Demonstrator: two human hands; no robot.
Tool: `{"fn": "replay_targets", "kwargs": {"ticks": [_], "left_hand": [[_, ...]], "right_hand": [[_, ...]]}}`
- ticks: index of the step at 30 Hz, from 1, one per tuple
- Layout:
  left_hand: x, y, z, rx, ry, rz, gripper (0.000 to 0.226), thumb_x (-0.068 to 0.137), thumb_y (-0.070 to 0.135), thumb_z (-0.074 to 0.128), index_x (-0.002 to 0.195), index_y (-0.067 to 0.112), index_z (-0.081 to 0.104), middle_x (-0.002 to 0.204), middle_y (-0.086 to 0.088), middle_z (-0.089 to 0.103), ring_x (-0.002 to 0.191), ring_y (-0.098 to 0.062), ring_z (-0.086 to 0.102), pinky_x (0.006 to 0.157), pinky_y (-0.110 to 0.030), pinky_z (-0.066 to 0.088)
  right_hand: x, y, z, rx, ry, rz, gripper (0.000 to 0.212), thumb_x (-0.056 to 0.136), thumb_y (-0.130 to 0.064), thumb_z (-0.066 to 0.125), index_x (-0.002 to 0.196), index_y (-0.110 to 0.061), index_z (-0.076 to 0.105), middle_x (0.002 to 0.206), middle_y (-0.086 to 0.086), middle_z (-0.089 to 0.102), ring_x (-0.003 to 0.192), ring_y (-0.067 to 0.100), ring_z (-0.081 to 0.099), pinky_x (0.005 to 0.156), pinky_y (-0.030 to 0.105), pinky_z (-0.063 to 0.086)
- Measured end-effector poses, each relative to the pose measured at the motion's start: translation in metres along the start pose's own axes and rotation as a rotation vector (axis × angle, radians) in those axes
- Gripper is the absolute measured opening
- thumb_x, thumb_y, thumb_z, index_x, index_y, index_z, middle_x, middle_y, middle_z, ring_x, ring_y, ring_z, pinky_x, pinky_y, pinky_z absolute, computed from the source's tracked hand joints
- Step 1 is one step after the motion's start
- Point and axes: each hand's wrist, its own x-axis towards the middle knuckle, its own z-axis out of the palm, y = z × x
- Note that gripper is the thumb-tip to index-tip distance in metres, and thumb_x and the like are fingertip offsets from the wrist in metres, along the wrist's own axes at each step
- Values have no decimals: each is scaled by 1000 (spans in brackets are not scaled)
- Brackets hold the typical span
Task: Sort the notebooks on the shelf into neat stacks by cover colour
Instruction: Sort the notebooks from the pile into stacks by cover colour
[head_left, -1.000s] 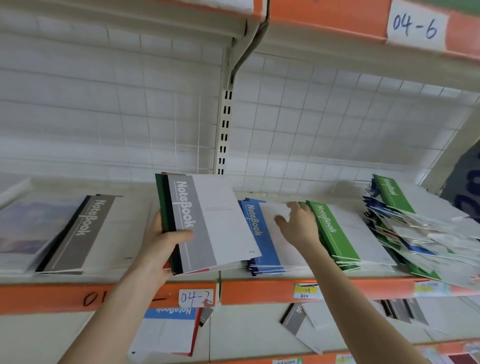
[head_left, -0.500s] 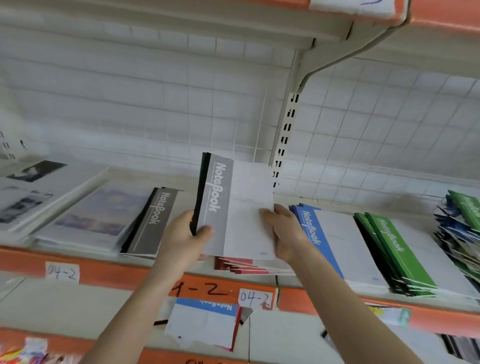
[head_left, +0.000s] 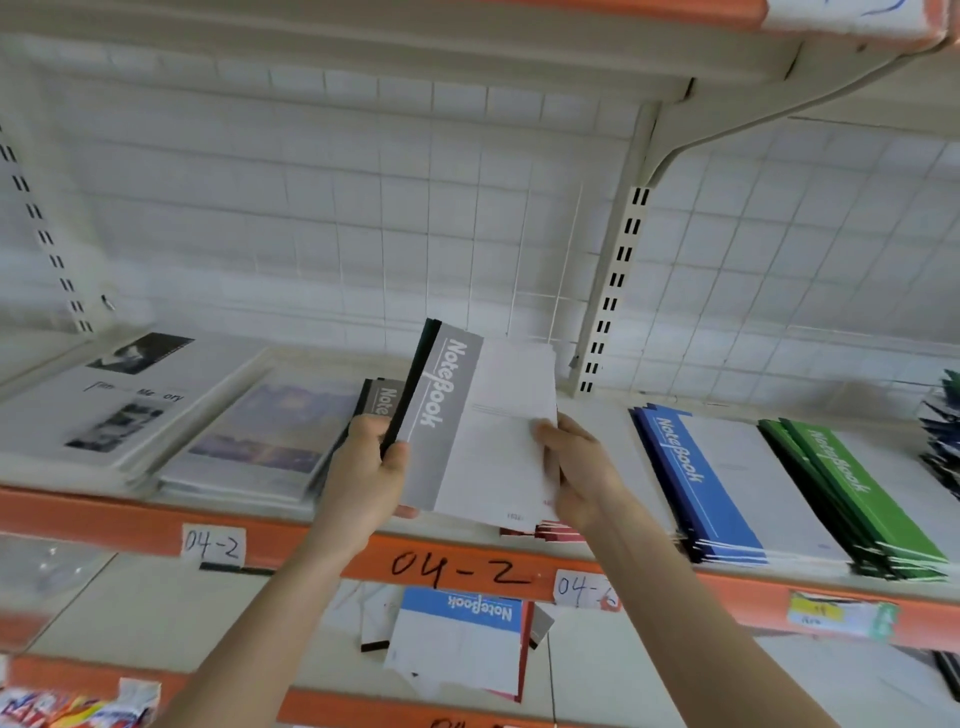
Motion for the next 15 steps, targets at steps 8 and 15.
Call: {"fn": "replay_targets", "kwargs": {"ticks": [8, 15], "left_hand": [[1, 3, -8, 92, 2, 119, 15, 86, 10, 63, 74, 16, 55, 71, -4, 63, 66, -24, 60, 66, -33, 48], [3, 4, -7, 123, -5, 156, 27, 90, 6, 55, 66, 17, 50, 72, -17, 64, 68, -29, 59, 62, -28, 45]], "right_hand": [[-6, 3, 8, 37, 107, -72, 19, 97, -2, 39, 101, -11, 56, 91, 5, 65, 79, 21, 62, 66, 38, 53], [-11, 3, 5, 30, 139, -60, 17, 97, -9, 41, 98, -15, 58, 96, 8, 65, 86, 25, 62, 68, 38, 52]]}}
